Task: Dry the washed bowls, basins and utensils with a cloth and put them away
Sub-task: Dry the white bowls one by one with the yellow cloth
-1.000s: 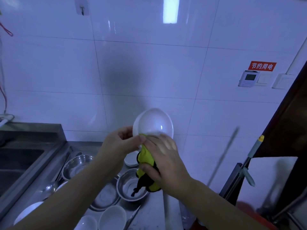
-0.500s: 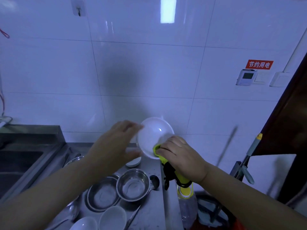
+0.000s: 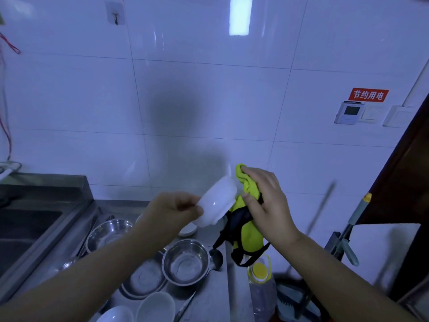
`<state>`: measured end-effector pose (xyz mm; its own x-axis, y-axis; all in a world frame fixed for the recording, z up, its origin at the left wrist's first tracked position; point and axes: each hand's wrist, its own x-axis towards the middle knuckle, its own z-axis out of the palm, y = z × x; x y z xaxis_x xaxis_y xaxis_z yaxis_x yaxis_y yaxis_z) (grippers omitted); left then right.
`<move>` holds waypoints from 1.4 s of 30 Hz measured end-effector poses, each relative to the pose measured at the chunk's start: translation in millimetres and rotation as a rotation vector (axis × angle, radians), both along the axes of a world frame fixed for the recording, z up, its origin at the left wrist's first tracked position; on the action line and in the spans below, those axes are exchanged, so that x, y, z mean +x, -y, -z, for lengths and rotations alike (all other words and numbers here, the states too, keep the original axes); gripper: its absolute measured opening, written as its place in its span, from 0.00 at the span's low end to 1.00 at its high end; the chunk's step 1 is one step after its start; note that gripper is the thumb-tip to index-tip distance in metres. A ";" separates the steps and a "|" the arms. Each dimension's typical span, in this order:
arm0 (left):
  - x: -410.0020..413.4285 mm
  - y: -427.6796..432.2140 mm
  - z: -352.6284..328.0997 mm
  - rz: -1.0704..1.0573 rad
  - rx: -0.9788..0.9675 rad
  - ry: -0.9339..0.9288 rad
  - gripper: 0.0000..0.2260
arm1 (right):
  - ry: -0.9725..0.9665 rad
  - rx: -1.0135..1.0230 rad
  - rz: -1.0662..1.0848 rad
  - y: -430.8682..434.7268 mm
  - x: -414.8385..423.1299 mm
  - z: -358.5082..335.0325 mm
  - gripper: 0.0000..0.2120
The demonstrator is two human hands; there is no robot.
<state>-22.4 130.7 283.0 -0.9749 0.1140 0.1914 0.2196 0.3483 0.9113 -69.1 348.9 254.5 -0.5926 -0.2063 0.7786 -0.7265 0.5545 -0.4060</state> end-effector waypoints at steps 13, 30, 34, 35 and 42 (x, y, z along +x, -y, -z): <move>-8.2 -28.4 9.2 0.090 0.699 0.292 0.09 | 0.064 -0.133 -0.075 35.9 19.4 9.3 0.18; -24.7 -14.4 7.5 0.065 0.608 0.286 0.10 | 0.167 -0.212 -0.146 39.9 3.3 -9.3 0.22; -29.1 -9.8 3.4 -0.017 0.711 0.304 0.06 | 0.195 -0.352 -0.044 41.3 9.1 3.5 0.17; -30.1 -9.0 0.8 -0.014 0.738 0.295 0.07 | 0.161 -0.325 -0.040 44.1 11.6 9.4 0.15; -29.8 0.8 -6.6 0.051 0.914 0.356 0.08 | -0.073 -0.062 -0.029 34.6 9.7 27.6 0.16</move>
<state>-52.2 129.9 289.6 -0.9907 0.1121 -0.0769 -0.1248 -0.5262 0.8411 -59.4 314.3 227.0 -0.5283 -0.1722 0.8314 -0.7706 0.5084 -0.3843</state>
